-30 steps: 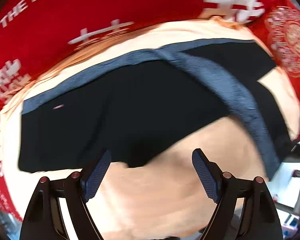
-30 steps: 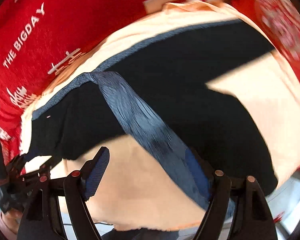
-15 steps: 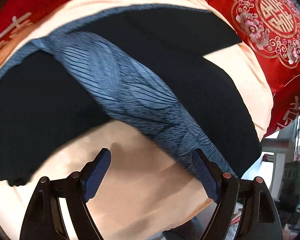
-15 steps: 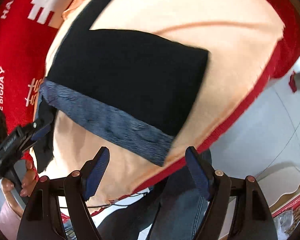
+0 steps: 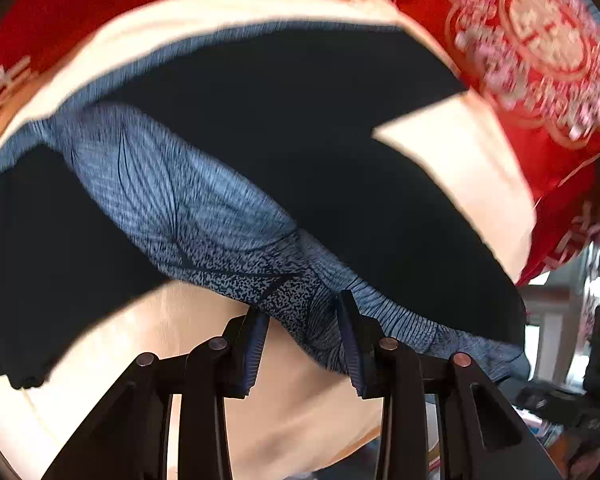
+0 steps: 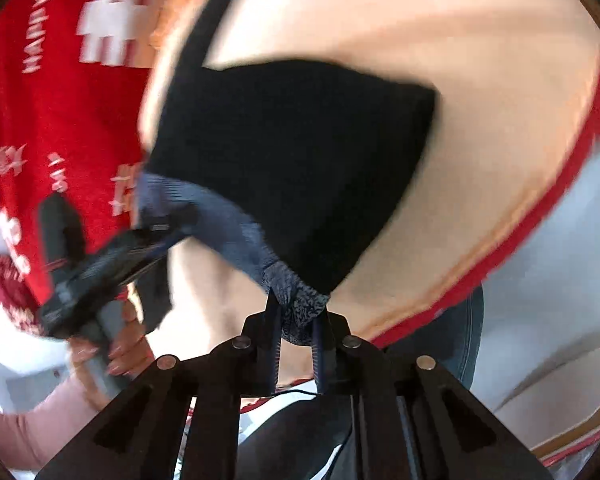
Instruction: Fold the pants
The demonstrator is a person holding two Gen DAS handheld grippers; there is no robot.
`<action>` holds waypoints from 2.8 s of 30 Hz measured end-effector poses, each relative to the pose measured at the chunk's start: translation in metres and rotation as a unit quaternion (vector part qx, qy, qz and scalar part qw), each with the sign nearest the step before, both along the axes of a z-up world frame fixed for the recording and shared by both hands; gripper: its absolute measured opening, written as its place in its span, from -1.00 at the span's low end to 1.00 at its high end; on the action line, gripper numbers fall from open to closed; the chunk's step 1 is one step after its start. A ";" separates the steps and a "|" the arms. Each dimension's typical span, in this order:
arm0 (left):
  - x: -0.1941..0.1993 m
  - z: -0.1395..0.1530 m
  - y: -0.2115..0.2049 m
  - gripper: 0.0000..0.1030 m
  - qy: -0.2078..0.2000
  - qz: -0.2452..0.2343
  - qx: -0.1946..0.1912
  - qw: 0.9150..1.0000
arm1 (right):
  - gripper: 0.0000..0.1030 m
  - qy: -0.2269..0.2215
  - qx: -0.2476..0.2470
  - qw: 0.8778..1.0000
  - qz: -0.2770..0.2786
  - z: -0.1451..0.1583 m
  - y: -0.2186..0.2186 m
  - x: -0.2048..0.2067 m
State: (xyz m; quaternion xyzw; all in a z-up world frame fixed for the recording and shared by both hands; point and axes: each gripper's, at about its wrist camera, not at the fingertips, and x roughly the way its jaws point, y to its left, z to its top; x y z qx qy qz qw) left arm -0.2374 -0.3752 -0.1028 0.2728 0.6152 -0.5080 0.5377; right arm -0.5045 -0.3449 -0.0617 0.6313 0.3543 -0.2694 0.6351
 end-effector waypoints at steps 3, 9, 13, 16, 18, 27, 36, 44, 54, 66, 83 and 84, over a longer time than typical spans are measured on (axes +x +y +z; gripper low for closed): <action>0.010 0.018 -0.017 -0.27 -0.002 0.018 -0.023 1.000 | -0.74 -0.016 -0.040 0.999 0.022 0.038 -0.030 0.016; 0.052 0.049 -0.072 -0.24 -0.036 0.064 -0.078 0.994 | -0.74 -0.035 -0.113 0.991 0.060 0.086 -0.125 0.059; 0.087 0.065 -0.091 0.13 -0.092 0.106 -0.097 0.985 | -0.74 -0.010 -0.150 0.984 0.091 0.095 -0.200 0.101; 0.112 0.076 -0.083 0.22 -0.130 0.123 -0.101 0.979 | -0.74 0.018 -0.168 0.980 0.104 0.094 -0.249 0.126; 0.124 0.075 -0.072 0.57 -0.161 0.141 -0.091 0.972 | -0.72 0.049 -0.177 0.977 0.112 0.089 -0.269 0.136; 0.137 0.011 -0.017 0.57 -0.196 0.169 0.027 0.966 | 0.10 0.106 -0.191 0.967 0.134 0.072 -0.275 0.145; 0.141 -0.025 -0.012 0.57 -0.202 0.184 0.064 0.960 | 0.10 0.180 -0.143 0.971 0.063 0.009 -0.251 0.091; 0.151 -0.019 -0.020 0.57 -0.230 0.190 0.057 0.953 | -0.84 0.199 -0.233 0.949 0.074 0.039 -0.262 0.114; 0.172 -0.027 -0.032 0.57 -0.224 0.196 0.049 0.953 | -0.50 0.192 -0.230 0.946 0.120 0.057 -0.249 0.109; 0.234 -0.069 -0.062 0.58 -0.253 0.260 0.070 0.929 | -0.50 0.227 -0.277 0.905 0.231 -0.013 -0.285 0.211; 0.282 -0.043 0.124 0.58 -0.286 0.244 0.115 0.920 | 0.38 0.087 -0.093 0.975 0.183 0.017 -0.176 0.162; 0.292 -0.041 0.135 0.58 -0.290 0.245 0.119 0.917 | 0.38 0.065 -0.061 0.977 0.196 0.010 -0.150 0.172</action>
